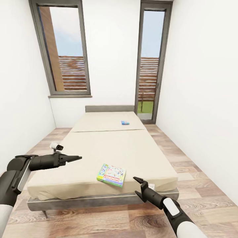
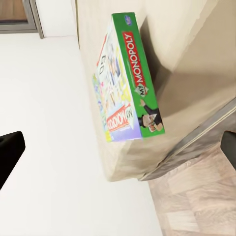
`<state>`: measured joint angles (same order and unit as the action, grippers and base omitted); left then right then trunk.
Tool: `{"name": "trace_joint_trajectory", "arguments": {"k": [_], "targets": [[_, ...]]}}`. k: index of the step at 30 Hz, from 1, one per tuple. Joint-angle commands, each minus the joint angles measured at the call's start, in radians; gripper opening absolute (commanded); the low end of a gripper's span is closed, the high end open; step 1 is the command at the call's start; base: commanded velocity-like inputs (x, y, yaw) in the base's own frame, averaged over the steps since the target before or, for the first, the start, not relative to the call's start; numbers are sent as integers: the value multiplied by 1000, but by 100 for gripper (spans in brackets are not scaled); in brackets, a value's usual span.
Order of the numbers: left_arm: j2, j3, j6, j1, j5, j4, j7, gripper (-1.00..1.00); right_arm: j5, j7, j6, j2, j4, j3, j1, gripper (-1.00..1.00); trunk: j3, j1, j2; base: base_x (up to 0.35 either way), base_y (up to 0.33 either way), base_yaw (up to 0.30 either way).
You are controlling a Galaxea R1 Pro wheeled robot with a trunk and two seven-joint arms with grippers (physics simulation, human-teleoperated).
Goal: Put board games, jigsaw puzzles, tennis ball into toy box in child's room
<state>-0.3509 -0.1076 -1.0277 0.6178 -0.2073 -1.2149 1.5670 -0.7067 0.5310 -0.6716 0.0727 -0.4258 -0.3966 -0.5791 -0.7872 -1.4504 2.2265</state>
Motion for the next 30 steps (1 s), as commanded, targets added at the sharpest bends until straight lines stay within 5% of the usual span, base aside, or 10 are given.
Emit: {"name": "trace_joint_trajectory", "arguments": {"k": [1,30], "targets": [[0,0,-11,0,0,0,4,100,-1,0,-7,1,-1,-7,-1,100,-1,0,0,125,58,0],[0,1,-11,-3,0,0,4,100,1,0,-6,1,-1,-6,-1,100,-1,0,0,8,53,0]]}}
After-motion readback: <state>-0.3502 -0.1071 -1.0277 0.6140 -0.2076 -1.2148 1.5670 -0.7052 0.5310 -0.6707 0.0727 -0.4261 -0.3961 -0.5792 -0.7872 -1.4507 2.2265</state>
